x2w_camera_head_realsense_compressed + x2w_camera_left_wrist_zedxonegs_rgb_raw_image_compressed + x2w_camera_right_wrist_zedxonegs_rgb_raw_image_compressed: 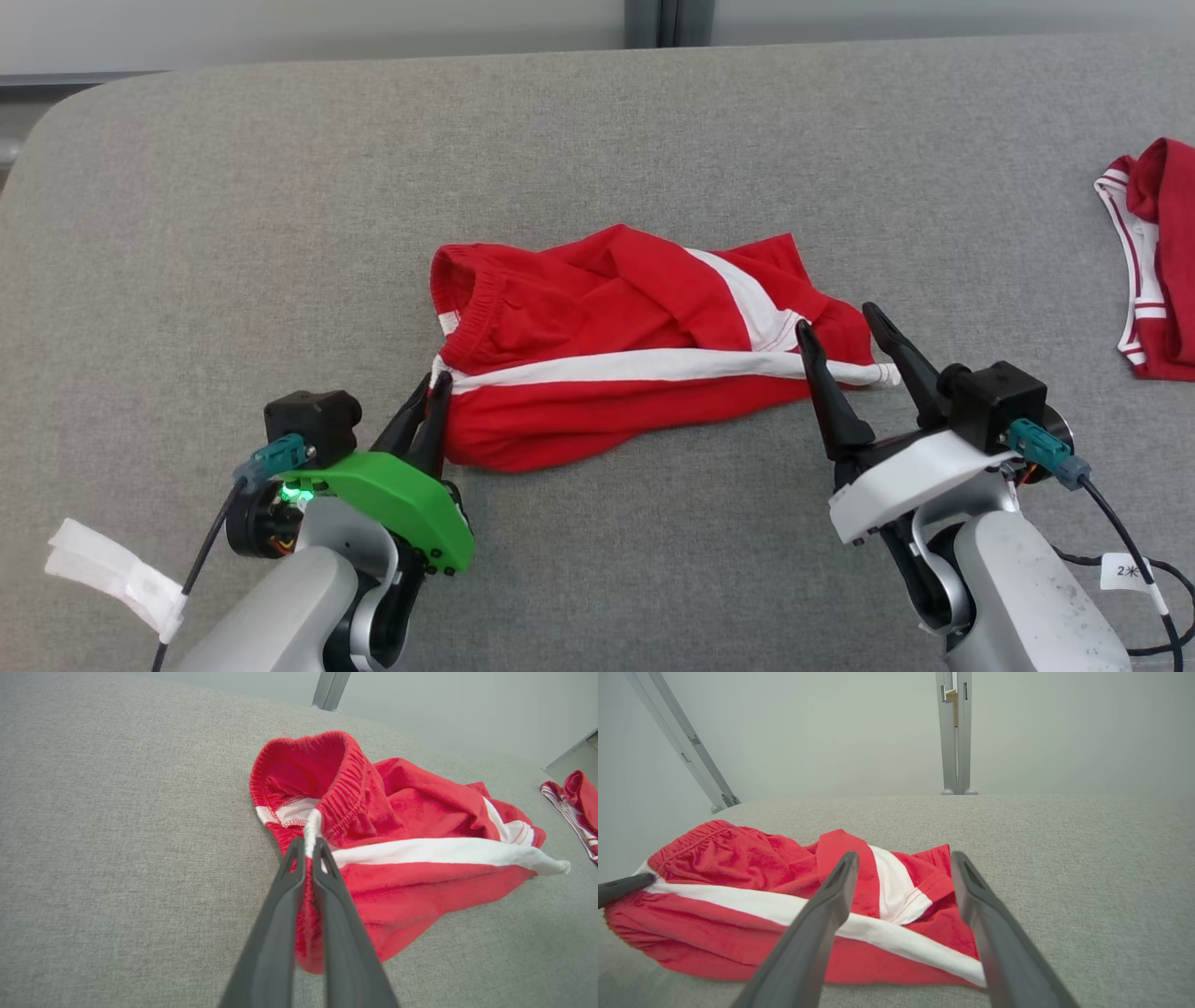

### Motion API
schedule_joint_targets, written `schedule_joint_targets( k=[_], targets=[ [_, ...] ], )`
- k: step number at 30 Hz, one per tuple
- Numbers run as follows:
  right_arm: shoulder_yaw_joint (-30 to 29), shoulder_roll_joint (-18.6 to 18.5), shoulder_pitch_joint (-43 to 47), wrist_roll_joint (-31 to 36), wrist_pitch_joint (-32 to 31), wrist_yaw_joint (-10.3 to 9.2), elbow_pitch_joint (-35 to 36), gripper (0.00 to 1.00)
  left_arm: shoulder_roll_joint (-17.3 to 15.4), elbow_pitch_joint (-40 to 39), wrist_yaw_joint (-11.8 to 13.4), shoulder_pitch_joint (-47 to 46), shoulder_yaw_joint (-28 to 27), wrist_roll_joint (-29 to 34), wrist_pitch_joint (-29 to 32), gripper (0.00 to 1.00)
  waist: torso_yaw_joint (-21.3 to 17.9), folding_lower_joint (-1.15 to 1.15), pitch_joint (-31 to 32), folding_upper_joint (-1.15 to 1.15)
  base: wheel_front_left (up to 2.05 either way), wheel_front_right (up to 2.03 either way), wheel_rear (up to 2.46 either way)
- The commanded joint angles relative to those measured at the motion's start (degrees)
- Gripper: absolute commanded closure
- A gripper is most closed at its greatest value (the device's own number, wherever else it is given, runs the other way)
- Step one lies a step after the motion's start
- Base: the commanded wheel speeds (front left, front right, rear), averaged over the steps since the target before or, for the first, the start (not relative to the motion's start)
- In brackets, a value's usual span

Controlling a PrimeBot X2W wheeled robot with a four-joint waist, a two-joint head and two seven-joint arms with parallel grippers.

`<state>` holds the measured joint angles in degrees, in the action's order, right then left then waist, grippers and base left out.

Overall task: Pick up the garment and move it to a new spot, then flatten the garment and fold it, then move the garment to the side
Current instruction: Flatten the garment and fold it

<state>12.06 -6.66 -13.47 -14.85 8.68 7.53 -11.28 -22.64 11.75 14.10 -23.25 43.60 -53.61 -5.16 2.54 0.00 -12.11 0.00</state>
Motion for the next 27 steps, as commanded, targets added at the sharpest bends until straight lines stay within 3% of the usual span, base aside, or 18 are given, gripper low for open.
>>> schedule_joint_targets(
  k=[1, 10, 18, 27],
  targets=[
    [0.07, -0.26, 0.79, 0.13, -0.12, -0.09, 0.29, 0.0, 0.4, 0.29, -0.54, 1.02, -0.41, -0.3, -1.36, 0.0, 0.34, 0.0, 0.96, 0.0, 0.0, 0.0, 0.0],
    [-1.45, -0.62, 2.3, 0.35, -0.57, -0.09, 1.23, 0.0, 2.86, 1.44, -4.16, 4.34, -7.2, 1.31, -9.8, 0.0, -0.21, 0.0, 3.28, 0.0, 0.0, 0.0, 0.0],
    [-4.02, -0.76, 3.28, 0.54, -0.98, -0.09, 1.76, 0.0, 8.32, -2.53, -10.54, 10.53, -24.43, 18.78, -9.99, 0.0, -0.12, 0.0, 5.84, 0.0, 0.0, 0.0, 0.0],
    [-8.18, -0.88, 4.19, -0.09, -1.82, -0.09, 1.47, 0.0, 14.15, 2.12, -17.63, 15.16, -34.23, 27.75, -10.01, 0.0, -0.08, 0.0, 8.77, 0.0, 0.0, 0.0, 0.0]
  ],
)
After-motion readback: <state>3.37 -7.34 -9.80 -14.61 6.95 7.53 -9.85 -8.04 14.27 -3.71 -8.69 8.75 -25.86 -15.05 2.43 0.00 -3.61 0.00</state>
